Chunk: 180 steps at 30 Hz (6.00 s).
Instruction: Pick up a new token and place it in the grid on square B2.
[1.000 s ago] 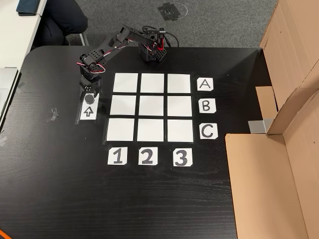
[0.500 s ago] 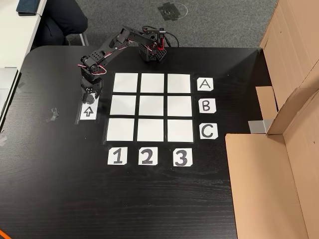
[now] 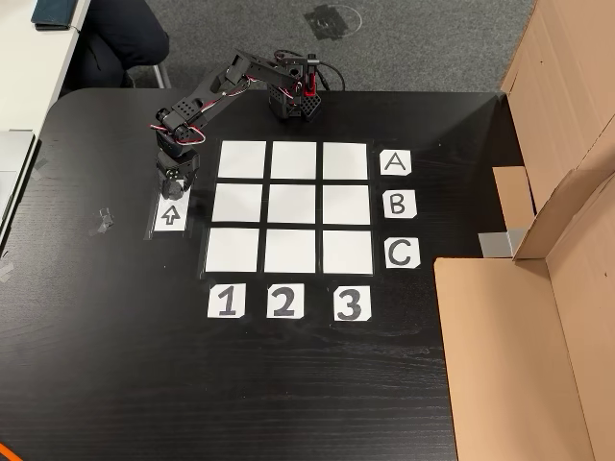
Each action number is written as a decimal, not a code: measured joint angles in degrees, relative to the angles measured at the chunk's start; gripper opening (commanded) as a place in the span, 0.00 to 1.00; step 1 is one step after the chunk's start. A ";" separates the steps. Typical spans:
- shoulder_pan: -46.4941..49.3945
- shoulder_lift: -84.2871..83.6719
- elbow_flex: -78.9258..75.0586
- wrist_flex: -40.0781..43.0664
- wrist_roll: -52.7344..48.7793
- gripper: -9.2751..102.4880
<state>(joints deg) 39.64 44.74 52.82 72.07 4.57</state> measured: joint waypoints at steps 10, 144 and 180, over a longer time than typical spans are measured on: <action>0.00 0.00 0.00 0.00 0.44 0.23; -44.65 35.68 44.30 -1.41 3.43 0.12; -47.20 29.27 44.21 -5.89 2.99 0.13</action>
<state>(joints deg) -7.56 74.00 97.03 66.18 7.56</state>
